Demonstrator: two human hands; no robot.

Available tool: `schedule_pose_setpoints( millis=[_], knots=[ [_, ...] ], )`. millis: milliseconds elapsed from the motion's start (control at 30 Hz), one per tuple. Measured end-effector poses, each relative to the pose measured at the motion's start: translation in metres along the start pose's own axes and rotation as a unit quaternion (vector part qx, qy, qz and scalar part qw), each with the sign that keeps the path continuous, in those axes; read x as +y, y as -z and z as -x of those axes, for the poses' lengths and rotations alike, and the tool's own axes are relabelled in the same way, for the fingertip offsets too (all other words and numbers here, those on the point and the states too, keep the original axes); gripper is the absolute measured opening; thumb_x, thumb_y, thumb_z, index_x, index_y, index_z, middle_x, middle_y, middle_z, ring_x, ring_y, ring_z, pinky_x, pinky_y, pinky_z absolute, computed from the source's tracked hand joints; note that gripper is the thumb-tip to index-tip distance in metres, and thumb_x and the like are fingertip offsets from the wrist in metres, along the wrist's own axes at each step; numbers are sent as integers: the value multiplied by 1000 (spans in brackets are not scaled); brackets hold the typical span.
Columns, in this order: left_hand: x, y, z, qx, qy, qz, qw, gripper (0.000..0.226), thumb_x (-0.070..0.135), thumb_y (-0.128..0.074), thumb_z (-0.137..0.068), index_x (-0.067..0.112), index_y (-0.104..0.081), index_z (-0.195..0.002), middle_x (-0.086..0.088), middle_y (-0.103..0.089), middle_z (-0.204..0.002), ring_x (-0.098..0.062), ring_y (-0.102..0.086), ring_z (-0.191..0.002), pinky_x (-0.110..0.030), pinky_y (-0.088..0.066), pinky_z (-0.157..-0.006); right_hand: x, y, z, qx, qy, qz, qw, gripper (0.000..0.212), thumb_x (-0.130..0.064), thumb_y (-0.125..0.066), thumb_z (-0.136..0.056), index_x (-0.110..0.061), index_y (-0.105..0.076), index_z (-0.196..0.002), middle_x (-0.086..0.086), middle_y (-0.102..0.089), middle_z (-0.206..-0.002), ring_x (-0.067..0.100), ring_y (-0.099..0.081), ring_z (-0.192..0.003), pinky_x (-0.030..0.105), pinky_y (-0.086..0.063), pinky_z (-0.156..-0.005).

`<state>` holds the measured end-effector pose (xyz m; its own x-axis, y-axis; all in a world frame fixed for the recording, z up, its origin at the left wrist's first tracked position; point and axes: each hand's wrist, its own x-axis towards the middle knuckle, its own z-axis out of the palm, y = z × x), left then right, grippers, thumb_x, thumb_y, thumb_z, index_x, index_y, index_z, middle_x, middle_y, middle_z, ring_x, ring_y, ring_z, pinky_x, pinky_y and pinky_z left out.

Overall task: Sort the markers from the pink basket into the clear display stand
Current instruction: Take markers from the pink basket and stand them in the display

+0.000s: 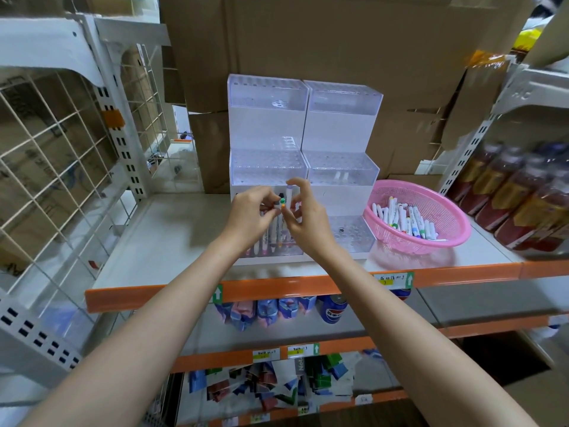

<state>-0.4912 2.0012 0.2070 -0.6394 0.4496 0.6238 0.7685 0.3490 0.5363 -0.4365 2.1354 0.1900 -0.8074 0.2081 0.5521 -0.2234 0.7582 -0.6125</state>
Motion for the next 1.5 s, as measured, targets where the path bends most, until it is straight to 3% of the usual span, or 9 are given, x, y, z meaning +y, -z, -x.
schedule_pose_setpoints(
  millis=[67, 133, 367, 700, 900, 1067, 1167, 1500],
  knots=[
    [-1, 0, 1, -4, -18, -9, 1000, 12, 2, -75, -74, 5, -64, -79, -3, -63, -76, -18, -61, -68, -34, -55, -68, 0, 0, 0, -2, -5, 0, 1000, 42, -7, -59, -90, -22, -39, -125, -10, -49, -73, 16, -56, -62, 32, -47, -58],
    [-1, 0, 2, -5, -29, -17, 999, 13, 2, -75, -74, 5, -63, -78, -2, -61, -75, -17, -59, -67, -39, -55, -66, 0, 0, 0, -3, -7, -2, 1000, 43, -7, -59, -90, -23, -39, -125, -7, -52, -75, 19, -58, -62, 35, -49, -58],
    [-4, -3, 4, -24, -47, -44, 998, 13, 2, -75, -75, 2, -65, -82, -8, -63, -78, -22, -60, -71, -26, -45, -65, -1, 1, 0, 0, -4, -1, 1000, 42, -5, -60, -89, -18, -42, -125, -7, -50, -72, 20, -56, -63, 35, -47, -59],
    [-10, 7, 21, -27, -117, -140, 983, 10, 3, -70, -79, 3, -68, -89, -10, -62, -92, -28, -59, -85, -41, -55, -60, 0, -2, 6, 10, -6, -8, 1000, 38, -12, -53, -96, -26, -36, -127, -11, -47, -77, 18, -55, -65, 36, -45, -58],
    [-8, 11, 23, -33, -139, -165, 976, 24, 0, -70, -78, 3, -70, -102, -11, -63, -94, -30, -59, -87, -38, -53, -71, 0, -1, 6, 14, -7, 1, 1000, 35, -13, -55, -95, -22, -40, -126, -13, -47, -79, 20, -58, -67, 36, -48, -58],
    [-11, 15, 32, -27, -150, -190, 970, 31, 1, -68, -79, 5, -68, -110, -12, -62, -96, -29, -55, -88, -38, -47, -74, -3, 1, 8, 13, -10, -9, 1000, 33, -13, -56, -95, -20, -43, -125, -4, -54, -83, 20, -60, -72, 26, -45, -58],
    [-11, 17, 34, -36, -146, -190, 970, 33, 2, -66, -81, 5, -66, -114, -12, -61, -97, -29, -55, -89, -39, -49, -75, -6, 0, 10, 10, -10, -4, 1000, 31, -14, -58, -94, -18, -46, -123, 1, -57, -86, 21, -60, -70, 32, -47, -58],
    [-9, 20, 34, -45, -132, -203, 969, 40, 0, -68, -76, 8, -66, -115, -11, -62, -101, -28, -54, -94, -38, -51, -75, 1, 2, 17, 7, -10, 36, 999, 16, -15, -63, -92, -8, -56, -105, -3, -56, -79, 16, -59, -63, 40, -54, -60]
  ],
)
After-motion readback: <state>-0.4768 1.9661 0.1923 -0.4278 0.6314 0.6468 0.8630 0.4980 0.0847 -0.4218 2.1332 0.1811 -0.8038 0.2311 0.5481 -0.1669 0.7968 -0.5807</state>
